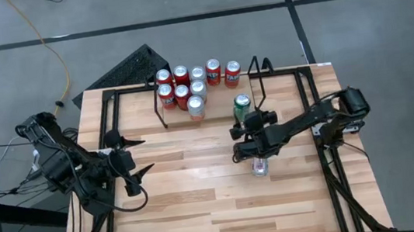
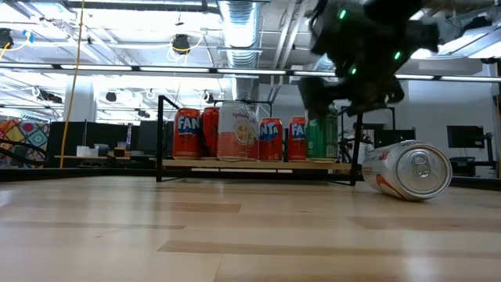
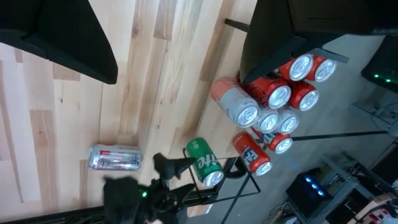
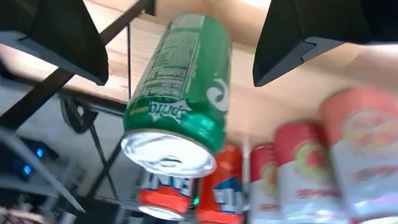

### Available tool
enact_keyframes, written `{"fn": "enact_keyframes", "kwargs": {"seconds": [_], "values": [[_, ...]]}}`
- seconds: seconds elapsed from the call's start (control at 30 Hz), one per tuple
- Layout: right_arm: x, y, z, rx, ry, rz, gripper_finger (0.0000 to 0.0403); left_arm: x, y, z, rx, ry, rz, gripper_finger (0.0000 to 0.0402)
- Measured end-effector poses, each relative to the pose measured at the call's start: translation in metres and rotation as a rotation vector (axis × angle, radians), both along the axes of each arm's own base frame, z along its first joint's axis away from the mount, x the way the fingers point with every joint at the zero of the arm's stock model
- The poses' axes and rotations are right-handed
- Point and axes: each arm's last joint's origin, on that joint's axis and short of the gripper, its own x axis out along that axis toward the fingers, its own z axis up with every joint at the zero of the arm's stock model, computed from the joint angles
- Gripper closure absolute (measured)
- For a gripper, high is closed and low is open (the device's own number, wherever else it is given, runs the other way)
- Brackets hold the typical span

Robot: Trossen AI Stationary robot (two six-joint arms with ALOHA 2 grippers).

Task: Place canned beverage on shelf
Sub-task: Put the green soda can on the shelf

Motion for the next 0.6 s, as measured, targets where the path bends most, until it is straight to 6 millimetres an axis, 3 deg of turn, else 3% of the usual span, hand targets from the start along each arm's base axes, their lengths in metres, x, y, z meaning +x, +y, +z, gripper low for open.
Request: {"fn": "enact_keyframes", "kwargs": {"seconds": [0.13,0.27,0.47,0.6], "values": [[-0.009,0.005,0.027,0.026,0.073,0.099,0.0021,0.000,0.000,0.000,0.000,0.000,0.000,0.0077],[-0.019,-0.008,0.060,0.110,0.124,0.214,0.0021,0.000,0.000,0.000,0.010,0.004,-0.005,0.0077],[-0.038,-0.055,0.102,0.408,-0.043,0.430,0.0021,0.000,0.001,0.001,0.030,-0.011,0.009,0.0077],[-0.051,-0.089,0.114,0.539,-0.093,0.394,0.0021,0.000,0.001,0.001,0.030,-0.011,0.009,0.0077]]}}
